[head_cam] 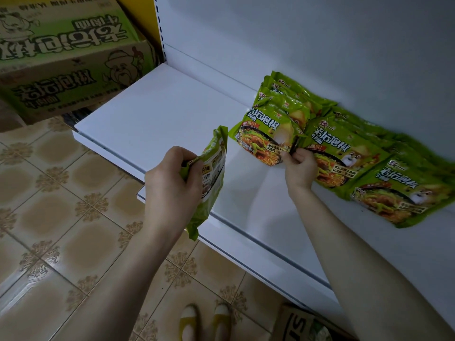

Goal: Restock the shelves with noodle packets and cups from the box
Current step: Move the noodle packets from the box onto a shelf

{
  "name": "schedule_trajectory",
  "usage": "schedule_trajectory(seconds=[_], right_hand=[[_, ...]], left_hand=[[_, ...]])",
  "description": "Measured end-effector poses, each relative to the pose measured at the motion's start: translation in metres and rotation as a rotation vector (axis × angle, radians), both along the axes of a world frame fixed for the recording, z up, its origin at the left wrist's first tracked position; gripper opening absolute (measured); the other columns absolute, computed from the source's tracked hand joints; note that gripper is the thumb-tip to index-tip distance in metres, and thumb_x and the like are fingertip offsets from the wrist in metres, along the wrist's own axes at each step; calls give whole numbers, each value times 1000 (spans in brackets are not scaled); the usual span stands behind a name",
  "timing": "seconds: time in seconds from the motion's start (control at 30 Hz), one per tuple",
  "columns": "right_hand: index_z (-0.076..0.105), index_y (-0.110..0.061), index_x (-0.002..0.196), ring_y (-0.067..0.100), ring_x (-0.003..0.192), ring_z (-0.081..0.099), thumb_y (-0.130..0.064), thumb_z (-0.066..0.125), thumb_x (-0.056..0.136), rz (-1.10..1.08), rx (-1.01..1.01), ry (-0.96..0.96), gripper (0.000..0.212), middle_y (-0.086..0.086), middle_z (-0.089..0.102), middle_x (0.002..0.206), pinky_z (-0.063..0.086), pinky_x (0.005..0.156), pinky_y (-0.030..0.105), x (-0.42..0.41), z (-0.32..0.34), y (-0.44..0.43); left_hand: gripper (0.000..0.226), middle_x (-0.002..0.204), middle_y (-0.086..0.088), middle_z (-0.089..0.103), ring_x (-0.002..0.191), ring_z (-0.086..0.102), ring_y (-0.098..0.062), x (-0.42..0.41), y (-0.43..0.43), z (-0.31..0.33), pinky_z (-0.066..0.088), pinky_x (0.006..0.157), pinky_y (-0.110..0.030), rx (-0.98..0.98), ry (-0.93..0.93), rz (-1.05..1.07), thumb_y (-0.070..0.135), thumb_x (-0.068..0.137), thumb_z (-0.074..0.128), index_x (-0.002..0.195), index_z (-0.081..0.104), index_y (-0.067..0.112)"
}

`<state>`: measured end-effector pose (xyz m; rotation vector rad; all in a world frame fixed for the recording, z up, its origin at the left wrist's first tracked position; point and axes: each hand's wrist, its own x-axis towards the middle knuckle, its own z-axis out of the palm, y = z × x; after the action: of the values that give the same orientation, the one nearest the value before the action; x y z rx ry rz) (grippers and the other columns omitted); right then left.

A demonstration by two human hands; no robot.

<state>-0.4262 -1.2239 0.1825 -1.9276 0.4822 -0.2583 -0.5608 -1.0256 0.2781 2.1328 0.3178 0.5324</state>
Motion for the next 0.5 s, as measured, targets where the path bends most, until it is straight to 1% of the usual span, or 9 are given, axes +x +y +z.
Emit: schedule_trajectory(seconds=[0.03,0.13,0.2,0.23,0.3,0.33,0.4,0.47,0.5], right_hand=[[57,7,109,24,101,59,-9,62,86,12,0,-7,28,18,63,107,46,81,27,-7,5,1],[61,-2,105,22,90,63,-12,57,90,168,63,3,18,9,62,94,53,82,38,-31,24,6],[60,-10,101,15,82,65,-12,52,93,337,124,34,11,5,63,91,53,75,33,-49,41,13],[59,-13,100,13,82,65,-13,50,94,413,145,43,10,3,63,91,52,74,29,-59,51,17],[59,-21,101,14,92,64,-14,51,94,552,186,55,13,-5,64,94,52,78,27,-77,69,23],[59,-25,103,13,100,63,-15,53,93,626,202,66,16,-11,64,99,51,82,25,-85,75,25],[56,-34,109,5,112,56,-14,60,88,782,229,120,29,-20,60,110,48,89,15,-98,84,25],[46,-39,124,-3,123,45,-20,66,81,915,188,200,51,-24,52,124,40,94,11,-109,88,24],[39,-40,130,-8,125,40,-23,68,77,957,136,222,63,-24,47,130,37,95,10,-113,89,24]], left_hand=[[12,72,23,49,64,50,6,-1,-1,1,45,54,-15,-9,2,0,7,89,56,84,53,18],[8,70,22,49,62,50,4,-2,-4,3,45,54,-20,-39,15,7,8,89,56,86,55,15],[10,71,21,50,64,52,0,-1,-7,6,43,55,-20,-86,22,3,9,90,55,86,52,18],[10,72,20,51,67,53,-1,-1,-8,7,44,55,-21,-114,28,-3,10,91,54,86,51,18],[9,74,20,51,71,53,-1,-1,-12,12,45,58,-24,-164,37,-5,12,92,52,86,50,19],[9,74,19,52,72,54,-1,0,-14,14,46,59,-27,-197,42,1,13,92,52,86,51,19],[8,75,16,54,74,56,-5,2,-19,18,49,63,-33,-294,49,11,14,92,52,85,51,19],[5,78,12,55,78,57,-14,6,-24,21,50,67,-36,-404,61,34,15,92,51,87,52,15],[5,79,11,54,78,56,-14,8,-27,23,48,68,-35,-444,73,53,15,92,50,88,53,14]])
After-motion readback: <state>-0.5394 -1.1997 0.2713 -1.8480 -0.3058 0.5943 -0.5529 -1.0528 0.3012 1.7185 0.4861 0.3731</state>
